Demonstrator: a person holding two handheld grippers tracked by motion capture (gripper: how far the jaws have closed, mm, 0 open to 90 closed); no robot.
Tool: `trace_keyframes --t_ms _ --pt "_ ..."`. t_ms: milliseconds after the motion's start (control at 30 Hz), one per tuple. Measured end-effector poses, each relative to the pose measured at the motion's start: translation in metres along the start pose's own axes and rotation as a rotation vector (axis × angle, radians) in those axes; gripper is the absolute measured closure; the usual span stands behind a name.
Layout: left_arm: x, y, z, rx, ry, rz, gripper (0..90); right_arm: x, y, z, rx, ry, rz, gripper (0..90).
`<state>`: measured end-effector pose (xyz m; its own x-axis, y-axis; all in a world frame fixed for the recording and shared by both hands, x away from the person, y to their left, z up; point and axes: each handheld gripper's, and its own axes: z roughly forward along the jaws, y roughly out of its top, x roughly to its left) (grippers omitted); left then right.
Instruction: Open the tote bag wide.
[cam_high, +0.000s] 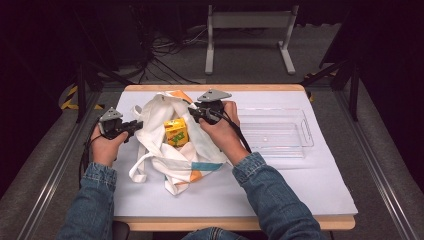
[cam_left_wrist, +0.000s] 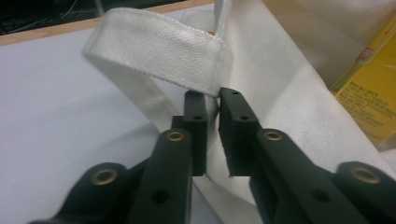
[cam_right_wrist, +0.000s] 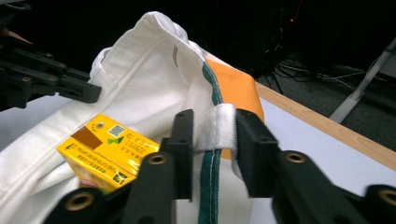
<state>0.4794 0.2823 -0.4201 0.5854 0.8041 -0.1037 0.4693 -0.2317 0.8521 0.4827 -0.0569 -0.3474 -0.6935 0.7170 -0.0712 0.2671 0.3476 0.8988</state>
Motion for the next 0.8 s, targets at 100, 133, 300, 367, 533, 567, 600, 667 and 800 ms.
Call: trace_keyframes --t_ms 100,133,300,367,533,567,600,667,800 --pt "-0.002 0.003 -0.005 -0.011 0.002 -0.015 86.4 0.001 0.001 -0.002 0.01 -0.014 -0.025 81.4" --pt "-0.002 0.004 -0.007 -0.019 0.008 -0.014 86.7 0.001 0.001 -0.003 0.016 -0.04 -0.046 81.9" --pt "-0.003 0.005 -0.009 -0.027 0.028 -0.017 86.8 -0.005 0.001 -0.006 0.021 -0.086 -0.041 81.9" --pt "-0.002 0.004 -0.008 -0.018 0.03 -0.018 86.8 -0.008 0.0 -0.005 0.03 -0.102 -0.035 81.8" --pt "0.0 -0.001 -0.002 0.044 0.034 -0.031 86.9 -0.015 -0.009 0.003 0.069 -0.139 -0.002 81.3" --pt "0.001 -0.002 -0.002 0.047 0.035 -0.035 86.8 -0.016 -0.012 0.006 0.083 -0.146 0.004 81.3" --pt "0.003 -0.004 -0.002 0.056 0.036 -0.045 86.8 -0.016 -0.013 0.008 0.093 -0.151 0.012 81.3" --pt "0.004 -0.006 -0.003 0.063 0.032 -0.068 86.9 -0.02 -0.018 0.014 0.133 -0.159 0.035 81.2" --pt "0.008 -0.009 -0.006 0.076 0.03 -0.088 87.1 -0.023 -0.019 0.019 0.181 -0.155 0.062 81.4"
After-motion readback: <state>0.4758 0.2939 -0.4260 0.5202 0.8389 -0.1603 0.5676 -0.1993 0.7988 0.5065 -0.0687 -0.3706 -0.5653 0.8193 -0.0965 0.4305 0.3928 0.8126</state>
